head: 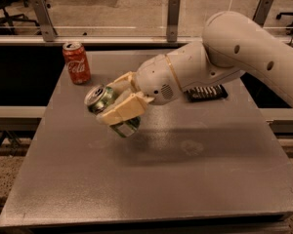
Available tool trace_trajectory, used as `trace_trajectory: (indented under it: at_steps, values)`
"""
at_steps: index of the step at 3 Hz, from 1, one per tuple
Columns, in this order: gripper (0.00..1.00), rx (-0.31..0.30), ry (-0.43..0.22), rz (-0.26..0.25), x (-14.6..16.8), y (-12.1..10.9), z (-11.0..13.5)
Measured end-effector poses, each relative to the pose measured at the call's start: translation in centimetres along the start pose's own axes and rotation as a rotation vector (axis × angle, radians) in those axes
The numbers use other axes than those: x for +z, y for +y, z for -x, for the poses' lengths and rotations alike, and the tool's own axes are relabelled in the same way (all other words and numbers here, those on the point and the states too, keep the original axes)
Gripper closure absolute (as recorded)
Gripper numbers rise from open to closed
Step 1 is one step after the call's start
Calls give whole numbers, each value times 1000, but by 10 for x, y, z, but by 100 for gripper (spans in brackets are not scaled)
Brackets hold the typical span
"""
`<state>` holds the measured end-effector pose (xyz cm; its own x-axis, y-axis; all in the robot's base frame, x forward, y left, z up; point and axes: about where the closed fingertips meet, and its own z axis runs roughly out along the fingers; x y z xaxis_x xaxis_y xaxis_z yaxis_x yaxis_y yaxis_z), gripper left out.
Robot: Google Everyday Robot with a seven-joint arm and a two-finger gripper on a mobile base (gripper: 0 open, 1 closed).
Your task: Place green can upright
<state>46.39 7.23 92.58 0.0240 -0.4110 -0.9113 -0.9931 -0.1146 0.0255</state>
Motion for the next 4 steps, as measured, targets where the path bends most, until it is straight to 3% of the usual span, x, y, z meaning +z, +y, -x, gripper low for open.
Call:
trace_trajectory:
  at_steps: [3, 4]
  values:
    - [100, 7, -269, -22, 1, -2, -8]
    - [81, -8, -317, -41, 1, 1, -11]
